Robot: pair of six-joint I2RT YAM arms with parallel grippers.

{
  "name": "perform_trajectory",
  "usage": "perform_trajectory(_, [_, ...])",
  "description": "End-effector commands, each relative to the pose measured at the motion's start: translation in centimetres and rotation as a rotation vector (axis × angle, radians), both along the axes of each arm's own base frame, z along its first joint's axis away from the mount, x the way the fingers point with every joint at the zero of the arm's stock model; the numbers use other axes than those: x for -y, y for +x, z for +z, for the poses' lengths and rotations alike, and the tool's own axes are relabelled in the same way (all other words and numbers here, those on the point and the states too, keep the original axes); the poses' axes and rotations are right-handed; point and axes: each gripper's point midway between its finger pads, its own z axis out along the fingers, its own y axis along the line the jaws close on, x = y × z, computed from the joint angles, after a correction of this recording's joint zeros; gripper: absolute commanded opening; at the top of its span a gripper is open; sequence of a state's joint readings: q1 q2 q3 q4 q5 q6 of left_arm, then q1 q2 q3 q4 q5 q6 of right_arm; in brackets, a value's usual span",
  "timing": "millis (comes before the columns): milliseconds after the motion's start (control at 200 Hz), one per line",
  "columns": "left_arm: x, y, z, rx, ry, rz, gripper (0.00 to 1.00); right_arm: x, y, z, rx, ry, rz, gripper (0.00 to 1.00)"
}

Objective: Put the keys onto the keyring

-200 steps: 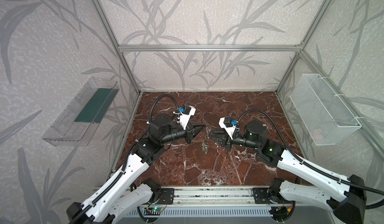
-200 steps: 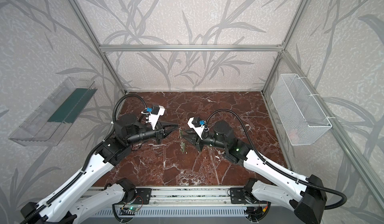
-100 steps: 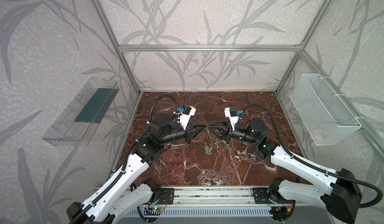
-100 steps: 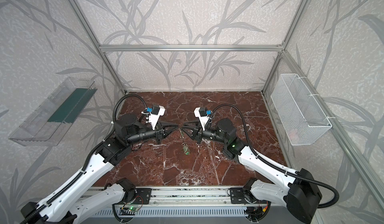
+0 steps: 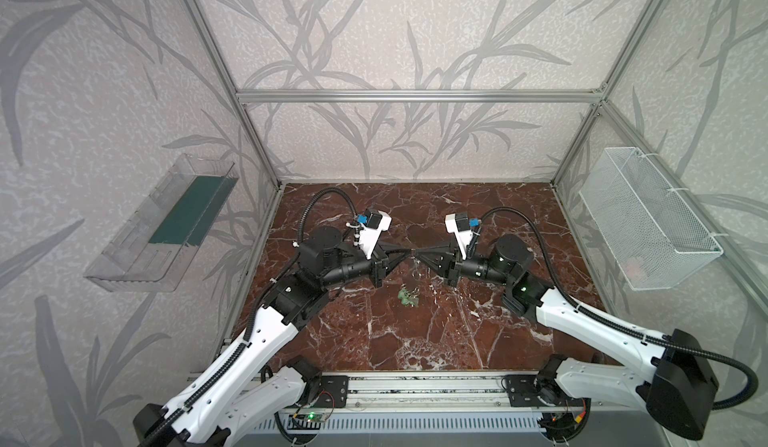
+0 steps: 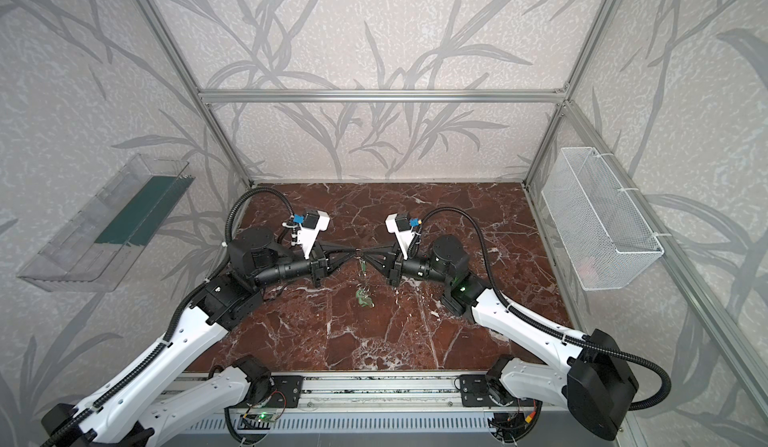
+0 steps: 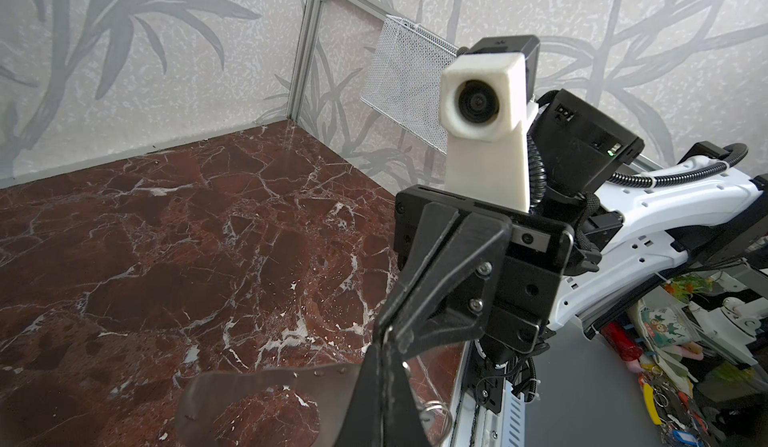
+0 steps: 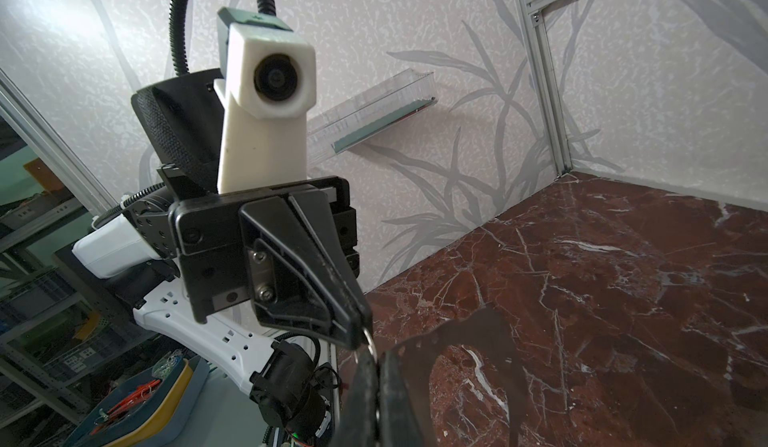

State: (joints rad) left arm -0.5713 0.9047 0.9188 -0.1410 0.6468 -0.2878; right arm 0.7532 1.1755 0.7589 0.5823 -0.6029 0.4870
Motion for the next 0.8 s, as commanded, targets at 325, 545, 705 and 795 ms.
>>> perform_trajectory(325, [-0.2,-0.7,0.7,0.049,0.038,-0.025,0.27,1.5,-0.3,0.6,0.08,-0.098,0.024,0.0])
perform_trajectory(545, [0.2,-1.2,-1.1,-0.001,0.115,-0.083,0.3,2.1,-0.9,-0.6,0.137,-0.261,0.084,0.0])
perform_trajectory(705, [0.5,-1.4,-2.3,-0.044,0.179,-0.125,0.3,2.1,-1.2,-1.2,0.178,-0.35,0.128,0.0])
perform_trajectory(795, [0.5,-1.3,-2.8,-0.049,0.203,-0.131,0.3,1.9,-0.9,-1.6,0.179,-0.387,0.141,0.0])
